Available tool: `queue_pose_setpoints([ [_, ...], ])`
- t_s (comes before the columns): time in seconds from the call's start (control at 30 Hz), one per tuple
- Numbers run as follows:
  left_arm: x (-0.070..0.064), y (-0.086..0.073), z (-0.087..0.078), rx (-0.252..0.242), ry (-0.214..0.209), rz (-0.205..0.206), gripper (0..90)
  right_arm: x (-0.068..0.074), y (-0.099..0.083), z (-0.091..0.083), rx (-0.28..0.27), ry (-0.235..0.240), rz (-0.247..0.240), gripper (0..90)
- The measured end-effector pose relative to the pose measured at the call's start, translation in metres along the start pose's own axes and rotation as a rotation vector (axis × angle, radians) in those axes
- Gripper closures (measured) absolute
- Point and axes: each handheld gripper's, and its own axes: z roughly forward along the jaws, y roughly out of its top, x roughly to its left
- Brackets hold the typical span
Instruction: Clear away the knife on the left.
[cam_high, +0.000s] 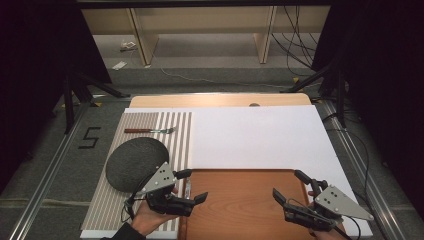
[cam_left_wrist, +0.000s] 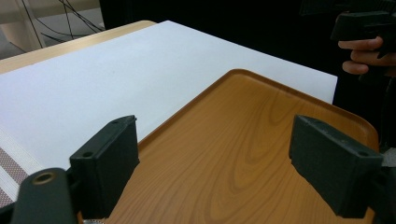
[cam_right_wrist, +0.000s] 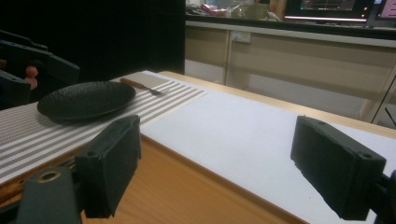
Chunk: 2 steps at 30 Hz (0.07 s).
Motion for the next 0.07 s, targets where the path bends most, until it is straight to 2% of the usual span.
queue_pose_setpoints([
  [0.07, 0.0000, 0.0003, 0.0000, 0.000, 0.001, 0.001, 15.5, -0.0001, 0.0000, 0.0000, 0.000, 0.000, -0.001, 17.1],
])
